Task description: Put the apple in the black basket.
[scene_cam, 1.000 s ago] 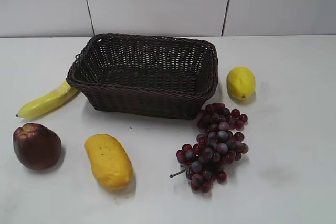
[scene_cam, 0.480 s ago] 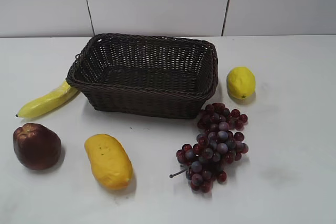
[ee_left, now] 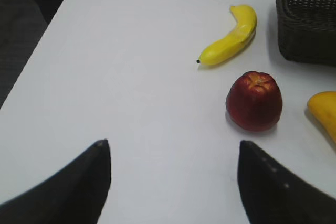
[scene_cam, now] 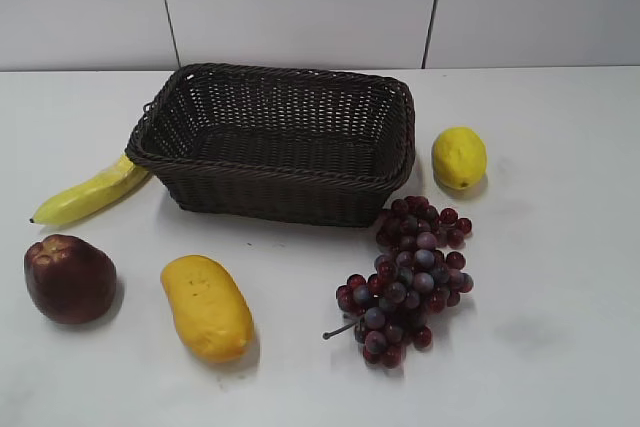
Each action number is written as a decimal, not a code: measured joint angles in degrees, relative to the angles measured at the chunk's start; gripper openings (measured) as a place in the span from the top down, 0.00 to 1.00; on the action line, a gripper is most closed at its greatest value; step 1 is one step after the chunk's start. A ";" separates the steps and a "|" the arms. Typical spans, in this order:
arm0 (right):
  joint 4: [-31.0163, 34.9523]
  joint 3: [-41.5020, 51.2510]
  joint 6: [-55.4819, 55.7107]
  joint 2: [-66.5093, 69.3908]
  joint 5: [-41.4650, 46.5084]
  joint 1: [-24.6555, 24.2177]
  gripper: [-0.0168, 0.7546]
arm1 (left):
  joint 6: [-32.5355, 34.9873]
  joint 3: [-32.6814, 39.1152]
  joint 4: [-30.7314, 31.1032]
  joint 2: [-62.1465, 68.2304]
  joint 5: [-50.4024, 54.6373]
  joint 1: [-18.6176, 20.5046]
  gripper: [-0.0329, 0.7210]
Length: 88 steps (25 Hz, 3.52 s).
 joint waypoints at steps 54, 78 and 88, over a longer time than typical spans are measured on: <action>0.00 0.00 0.00 0.00 0.00 0.00 0.21 | 1.32 -24.38 -0.04 88.21 -14.18 -21.06 0.06; 0.00 0.00 0.00 0.00 0.00 0.00 0.21 | 1.32 -24.90 -0.42 93.49 -11.78 -21.06 0.19; 0.00 0.00 0.00 0.00 0.00 0.00 0.21 | 1.32 -35.00 -1.33 82.89 -1.33 -21.06 0.19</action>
